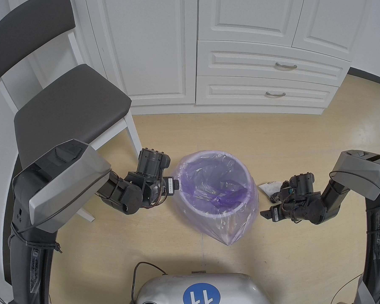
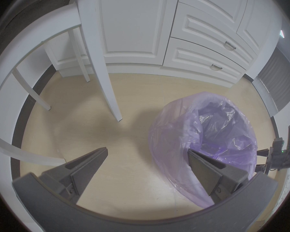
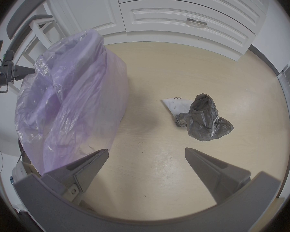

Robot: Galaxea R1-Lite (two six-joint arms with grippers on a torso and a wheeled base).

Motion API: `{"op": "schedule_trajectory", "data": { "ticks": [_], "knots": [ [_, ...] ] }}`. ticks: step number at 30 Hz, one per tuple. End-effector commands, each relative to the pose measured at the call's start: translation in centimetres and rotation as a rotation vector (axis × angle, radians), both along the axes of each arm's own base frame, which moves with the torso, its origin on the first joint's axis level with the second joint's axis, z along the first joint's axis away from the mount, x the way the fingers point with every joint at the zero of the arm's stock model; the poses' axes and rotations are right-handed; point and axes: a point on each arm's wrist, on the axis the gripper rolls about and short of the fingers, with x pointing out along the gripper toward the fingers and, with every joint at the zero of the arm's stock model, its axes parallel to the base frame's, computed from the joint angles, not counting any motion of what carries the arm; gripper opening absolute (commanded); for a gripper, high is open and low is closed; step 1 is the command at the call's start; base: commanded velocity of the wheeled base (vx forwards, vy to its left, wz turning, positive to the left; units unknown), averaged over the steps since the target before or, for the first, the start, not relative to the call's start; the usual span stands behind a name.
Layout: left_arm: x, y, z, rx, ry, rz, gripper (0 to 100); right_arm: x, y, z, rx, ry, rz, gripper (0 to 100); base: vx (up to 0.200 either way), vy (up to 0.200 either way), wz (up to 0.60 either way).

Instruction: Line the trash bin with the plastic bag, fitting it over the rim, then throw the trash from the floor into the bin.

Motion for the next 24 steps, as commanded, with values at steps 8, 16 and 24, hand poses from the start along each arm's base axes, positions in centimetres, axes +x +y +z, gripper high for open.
{"op": "schedule_trajectory", "data": {
  "ticks": [8,16,24],
  "knots": [
    [1.3,0.7,-2.7,-0.011,0.054,-0.012,100,0.1,0.0,0.1,0.001,-0.006,-0.001,100,0.000,0.000,0.00],
    [2.2,0.2,-5.9,-0.023,0.079,-0.001,100,0.2,0.1,0.6,0.006,-0.024,0.000,100,0.000,0.000,0.00],
    [2.7,0.2,-5.5,-0.062,0.066,0.024,100,0.2,0.4,0.9,0.020,-0.032,0.002,100,0.000,0.000,0.00]
  ]
}}
